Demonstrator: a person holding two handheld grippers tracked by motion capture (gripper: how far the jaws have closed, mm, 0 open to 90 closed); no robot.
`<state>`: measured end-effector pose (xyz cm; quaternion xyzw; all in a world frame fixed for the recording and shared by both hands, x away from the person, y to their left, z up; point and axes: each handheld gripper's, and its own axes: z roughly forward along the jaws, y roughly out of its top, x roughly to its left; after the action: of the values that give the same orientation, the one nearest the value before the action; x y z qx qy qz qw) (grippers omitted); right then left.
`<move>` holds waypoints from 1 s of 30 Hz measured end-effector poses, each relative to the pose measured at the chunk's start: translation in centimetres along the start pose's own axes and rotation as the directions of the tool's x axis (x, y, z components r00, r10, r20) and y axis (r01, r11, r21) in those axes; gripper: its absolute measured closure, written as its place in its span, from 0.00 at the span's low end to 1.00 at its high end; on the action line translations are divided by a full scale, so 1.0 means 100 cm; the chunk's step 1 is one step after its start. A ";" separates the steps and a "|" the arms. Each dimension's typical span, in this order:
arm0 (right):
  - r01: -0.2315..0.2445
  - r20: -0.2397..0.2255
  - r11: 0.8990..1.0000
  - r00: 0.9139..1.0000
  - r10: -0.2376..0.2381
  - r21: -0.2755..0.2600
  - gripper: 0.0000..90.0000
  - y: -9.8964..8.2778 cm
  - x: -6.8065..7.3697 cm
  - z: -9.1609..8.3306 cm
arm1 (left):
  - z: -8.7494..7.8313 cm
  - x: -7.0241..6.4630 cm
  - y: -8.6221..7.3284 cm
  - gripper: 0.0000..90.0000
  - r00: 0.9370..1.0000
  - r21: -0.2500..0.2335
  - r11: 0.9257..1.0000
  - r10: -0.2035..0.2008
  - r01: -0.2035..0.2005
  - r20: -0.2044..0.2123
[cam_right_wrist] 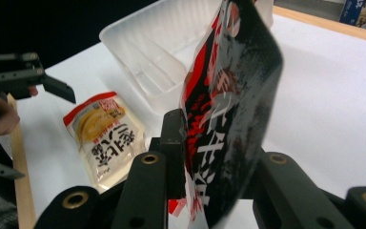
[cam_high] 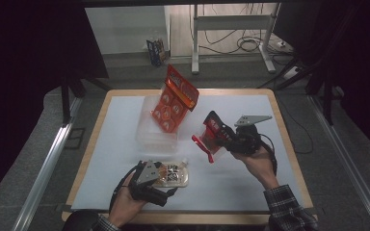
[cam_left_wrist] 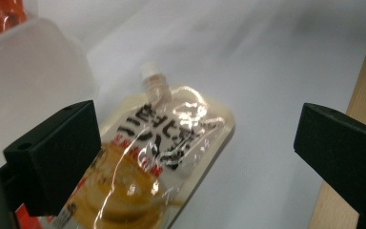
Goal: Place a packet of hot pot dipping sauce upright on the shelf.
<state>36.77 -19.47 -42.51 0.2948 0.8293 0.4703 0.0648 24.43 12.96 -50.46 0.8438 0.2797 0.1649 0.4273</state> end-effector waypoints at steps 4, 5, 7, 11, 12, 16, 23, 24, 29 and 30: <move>-0.001 -0.012 1.000 1.000 0.001 -0.014 0.80 0.008 -0.002 0.005 | -0.005 -0.001 -0.007 0.01 1.000 0.014 1.000 0.013 -0.013 -0.014; 0.000 -0.016 1.000 1.000 0.000 -0.019 0.80 0.010 -0.002 0.006 | -0.005 -0.002 -0.007 0.01 1.000 0.018 1.000 0.018 -0.017 -0.020; 0.002 -0.022 1.000 1.000 -0.002 -0.029 0.80 0.014 -0.002 0.008 | -0.007 -0.002 -0.009 0.01 1.000 0.016 1.000 0.019 -0.018 -0.023; 0.003 -0.032 0.999 0.999 -0.005 -0.039 0.80 0.020 -0.002 0.011 | -0.010 -0.002 -0.013 0.00 0.999 0.006 1.000 0.012 -0.012 -0.032; 0.008 -0.035 0.999 0.999 -0.010 -0.043 0.80 0.022 -0.001 0.012 | -0.011 -0.001 -0.014 0.00 0.999 0.000 1.000 0.007 -0.007 -0.034; 0.021 -0.050 0.998 0.998 -0.024 -0.051 0.80 0.031 0.001 0.020 | -0.016 -0.001 -0.017 0.00 0.999 -0.015 1.000 -0.002 0.001 -0.045; 0.044 -0.066 0.998 0.997 -0.048 -0.052 0.80 0.043 0.004 0.036 | -0.026 -0.001 -0.024 0.00 0.997 -0.044 0.999 -0.012 0.009 -0.070; 0.047 -0.068 0.998 0.996 -0.050 -0.051 0.80 0.044 0.005 0.038 | -0.026 -0.002 -0.025 0.00 0.997 -0.045 0.999 -0.013 0.010 -0.073; 0.054 -0.078 0.997 0.995 -0.058 -0.053 0.80 0.050 0.007 0.048 | -0.028 -0.002 -0.026 0.00 0.997 -0.044 0.999 -0.014 0.010 -0.075; 0.060 -0.079 0.997 0.995 -0.064 -0.053 0.80 0.052 0.007 0.050 | -0.028 -0.003 -0.027 0.00 0.997 -0.044 0.999 -0.015 0.012 -0.074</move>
<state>40.32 -13.37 -40.93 0.2478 0.8279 0.5004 0.0530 21.86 15.86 -51.00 0.8256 0.2974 0.1996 0.4360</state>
